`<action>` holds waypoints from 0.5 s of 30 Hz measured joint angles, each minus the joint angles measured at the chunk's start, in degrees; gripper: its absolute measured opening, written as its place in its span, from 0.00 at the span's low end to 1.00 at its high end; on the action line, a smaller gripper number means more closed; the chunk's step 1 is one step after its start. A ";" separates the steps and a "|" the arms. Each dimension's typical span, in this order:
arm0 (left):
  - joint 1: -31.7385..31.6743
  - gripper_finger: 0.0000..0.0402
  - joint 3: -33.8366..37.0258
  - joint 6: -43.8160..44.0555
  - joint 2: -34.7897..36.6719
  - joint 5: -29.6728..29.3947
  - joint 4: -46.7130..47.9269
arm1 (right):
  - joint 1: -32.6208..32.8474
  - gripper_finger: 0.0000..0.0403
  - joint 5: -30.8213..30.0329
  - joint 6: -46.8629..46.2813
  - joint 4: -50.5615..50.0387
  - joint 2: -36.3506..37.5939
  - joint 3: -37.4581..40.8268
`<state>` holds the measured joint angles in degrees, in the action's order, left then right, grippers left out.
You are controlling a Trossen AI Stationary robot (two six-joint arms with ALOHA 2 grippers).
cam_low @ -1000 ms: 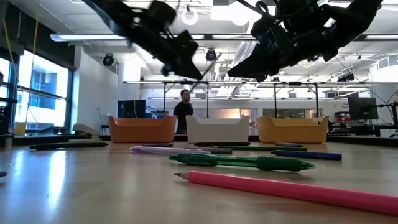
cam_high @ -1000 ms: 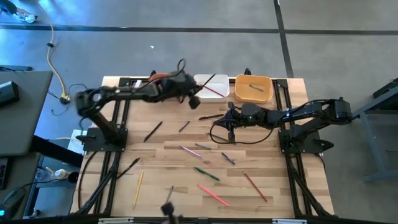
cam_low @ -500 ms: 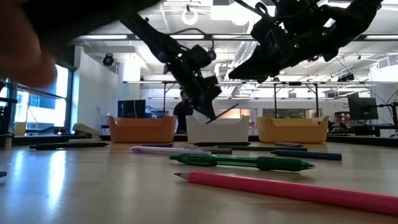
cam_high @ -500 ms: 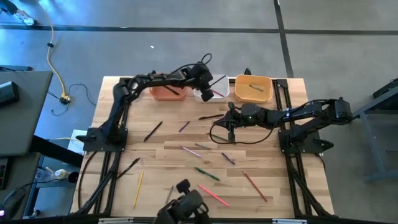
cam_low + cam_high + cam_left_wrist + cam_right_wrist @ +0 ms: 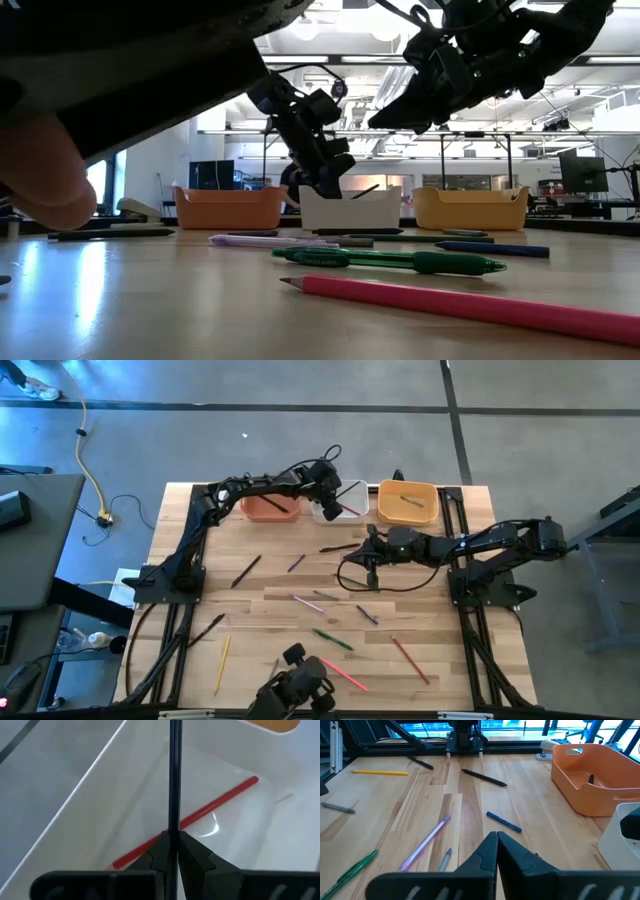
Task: Sort crayons/erasers/pens/pencils in bins
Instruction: Put the black pencil into the white bin, then put the middle left black pen into the orange bin
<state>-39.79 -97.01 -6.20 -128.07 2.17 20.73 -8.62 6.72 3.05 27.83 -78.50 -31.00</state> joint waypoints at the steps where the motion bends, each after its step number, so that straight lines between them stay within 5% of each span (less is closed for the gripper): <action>1: 0.04 0.07 0.02 0.00 0.00 0.00 0.01 | 0.00 0.00 0.00 0.00 -0.05 0.00 0.00; 9: 0.08 0.18 0.04 -0.36 0.48 -0.57 0.04 | 0.00 0.00 -1.16 0.00 -1.07 0.00 0.00; 15: 0.80 0.15 0.08 -5.03 5.19 -2.85 4.28 | -0.02 0.00 -1.31 0.48 -1.49 0.00 0.00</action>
<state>-38.99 -96.94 -11.23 -122.88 -0.67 25.01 -8.64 5.41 3.53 26.35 -78.50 -31.00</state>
